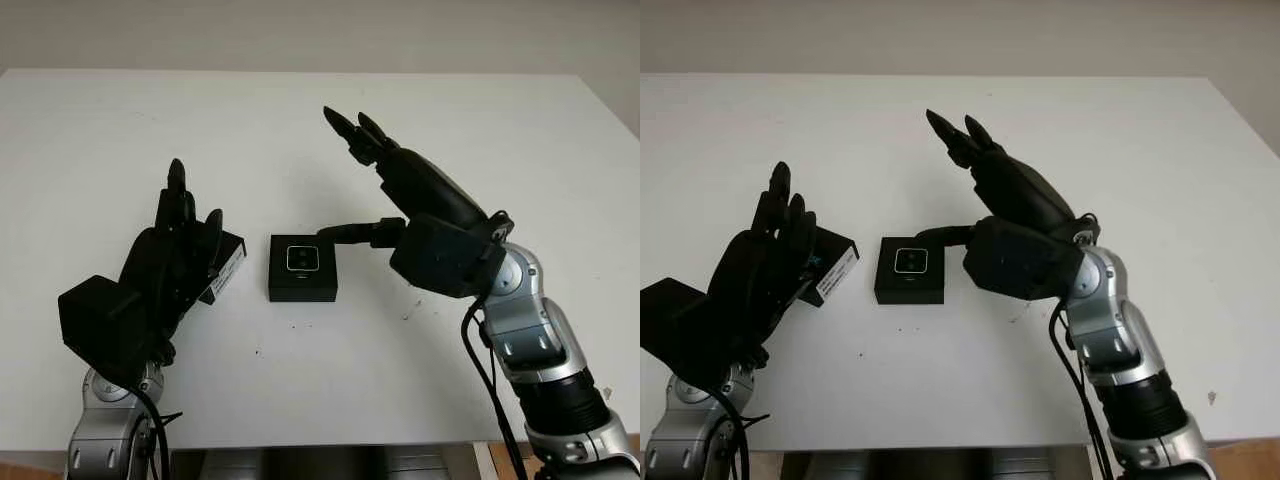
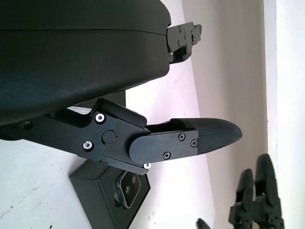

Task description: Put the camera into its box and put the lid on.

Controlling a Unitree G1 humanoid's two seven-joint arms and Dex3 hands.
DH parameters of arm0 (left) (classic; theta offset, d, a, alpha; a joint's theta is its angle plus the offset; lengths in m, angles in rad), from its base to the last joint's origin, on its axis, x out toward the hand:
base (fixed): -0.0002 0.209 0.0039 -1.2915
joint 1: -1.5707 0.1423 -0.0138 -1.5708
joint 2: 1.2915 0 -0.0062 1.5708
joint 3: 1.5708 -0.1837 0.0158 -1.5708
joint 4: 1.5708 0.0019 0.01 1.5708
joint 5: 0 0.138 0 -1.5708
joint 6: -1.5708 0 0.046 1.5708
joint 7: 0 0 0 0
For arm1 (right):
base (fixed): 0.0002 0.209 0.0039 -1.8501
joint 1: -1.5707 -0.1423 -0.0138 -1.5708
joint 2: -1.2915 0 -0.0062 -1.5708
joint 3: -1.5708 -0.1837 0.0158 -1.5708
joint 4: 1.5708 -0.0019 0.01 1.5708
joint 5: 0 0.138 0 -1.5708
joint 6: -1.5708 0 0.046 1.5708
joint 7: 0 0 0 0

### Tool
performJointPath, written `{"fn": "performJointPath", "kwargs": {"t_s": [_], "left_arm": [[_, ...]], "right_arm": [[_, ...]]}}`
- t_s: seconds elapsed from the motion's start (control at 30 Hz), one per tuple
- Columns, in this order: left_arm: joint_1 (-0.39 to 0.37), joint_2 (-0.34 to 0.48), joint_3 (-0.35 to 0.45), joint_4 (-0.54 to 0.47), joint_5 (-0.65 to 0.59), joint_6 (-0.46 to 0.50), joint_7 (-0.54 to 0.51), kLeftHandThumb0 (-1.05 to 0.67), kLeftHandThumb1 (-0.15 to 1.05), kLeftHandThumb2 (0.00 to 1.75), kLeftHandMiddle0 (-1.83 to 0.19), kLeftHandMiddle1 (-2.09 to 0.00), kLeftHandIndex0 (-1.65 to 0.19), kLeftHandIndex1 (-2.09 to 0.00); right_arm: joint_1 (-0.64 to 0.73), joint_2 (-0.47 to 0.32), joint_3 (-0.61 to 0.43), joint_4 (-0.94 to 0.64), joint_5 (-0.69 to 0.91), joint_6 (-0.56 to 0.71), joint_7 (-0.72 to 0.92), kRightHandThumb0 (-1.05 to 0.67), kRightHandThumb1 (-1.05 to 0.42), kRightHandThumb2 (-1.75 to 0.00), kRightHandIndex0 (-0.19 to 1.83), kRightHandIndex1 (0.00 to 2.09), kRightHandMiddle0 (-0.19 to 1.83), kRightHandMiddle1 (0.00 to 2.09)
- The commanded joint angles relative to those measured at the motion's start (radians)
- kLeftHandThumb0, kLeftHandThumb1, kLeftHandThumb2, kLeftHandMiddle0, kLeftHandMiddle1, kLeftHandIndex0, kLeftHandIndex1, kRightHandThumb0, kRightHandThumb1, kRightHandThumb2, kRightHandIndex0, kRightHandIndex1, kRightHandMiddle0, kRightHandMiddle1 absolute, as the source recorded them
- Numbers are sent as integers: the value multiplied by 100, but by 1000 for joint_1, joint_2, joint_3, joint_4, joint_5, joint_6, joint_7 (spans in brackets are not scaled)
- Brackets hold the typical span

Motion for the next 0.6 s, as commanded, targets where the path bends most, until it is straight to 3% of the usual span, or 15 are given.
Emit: {"fn": "performJointPath", "kwargs": {"t_s": [0.0, 0.17, 0.3, 0.47, 0.57], "left_arm": [[13, 0, -3, -15, 4, 0, 5, -77, 105, 53, 19, 0, 19, 0], [11, 3, 1, -14, 0, -4, -1, -76, 105, 55, 19, 0, 19, 0], [0, 32, 16, -7, -1, -33, -25, -75, 105, 54, 19, 0, 19, 0], [-45, 171, 64, -21, 65, -99, -72, -74, 105, 47, 14, -5, 12, -4], [-80, 237, 106, -27, 63, -136, -100, -72, 105, 27, 3, -8, 1, -10]], "right_arm": [[-6, -13, -1, 3, 6, -18, 4, -74, -94, -6, -14, 6, -6, 6], [57, -4, 39, 26, 19, -151, -18, -78, -104, -25, -11, 6, -9, 4], [109, 34, 44, 32, 55, -177, -37, -75, -105, -39, -13, 5, -11, 4], [139, 110, -40, 55, 230, -137, -48, -78, -105, -53, -12, 5, -10, 5], [138, 130, -81, 79, 295, -172, -69, -77, -105, -60, -5, 8, -5, 7]]}}
